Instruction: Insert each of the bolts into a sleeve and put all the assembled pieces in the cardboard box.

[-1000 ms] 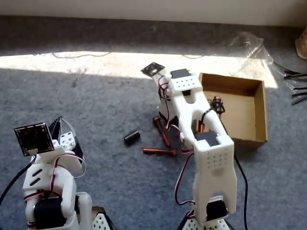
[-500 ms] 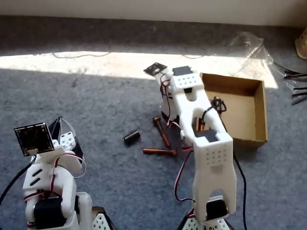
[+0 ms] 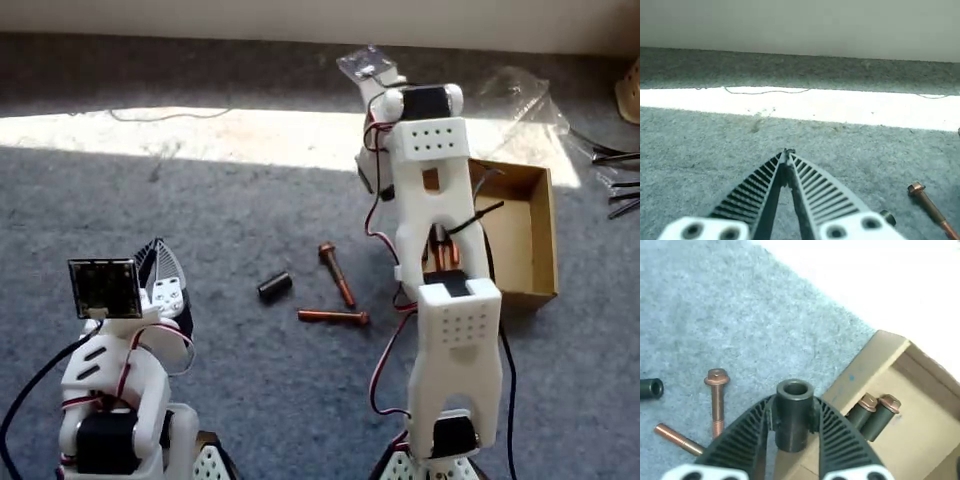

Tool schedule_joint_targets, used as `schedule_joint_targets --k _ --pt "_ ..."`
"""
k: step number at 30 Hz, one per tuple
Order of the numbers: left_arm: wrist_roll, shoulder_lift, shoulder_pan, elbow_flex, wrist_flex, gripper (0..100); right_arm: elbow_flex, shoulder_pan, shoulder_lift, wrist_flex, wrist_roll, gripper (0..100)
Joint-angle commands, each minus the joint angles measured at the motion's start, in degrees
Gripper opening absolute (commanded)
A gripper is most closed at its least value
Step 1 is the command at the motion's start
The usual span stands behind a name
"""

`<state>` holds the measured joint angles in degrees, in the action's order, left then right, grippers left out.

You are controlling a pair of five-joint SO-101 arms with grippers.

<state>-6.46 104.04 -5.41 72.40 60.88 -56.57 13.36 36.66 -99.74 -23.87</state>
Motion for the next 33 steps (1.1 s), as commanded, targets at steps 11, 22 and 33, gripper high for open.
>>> schedule_joint_targets --k 11,22,33 --pt "4.7 0.4 1.4 8.0 -12.1 1 15.5 1.8 -42.2 -1.1 0.5 0.5" --pt "8.5 0.4 1.8 7.8 -12.0 1 40.7 5.2 -69.7 0.5 0.7 0.5" --pt "13.7 0.3 9.9 7.7 -9.5 1 78.1 5.1 -96.3 18.6 0.8 0.5"
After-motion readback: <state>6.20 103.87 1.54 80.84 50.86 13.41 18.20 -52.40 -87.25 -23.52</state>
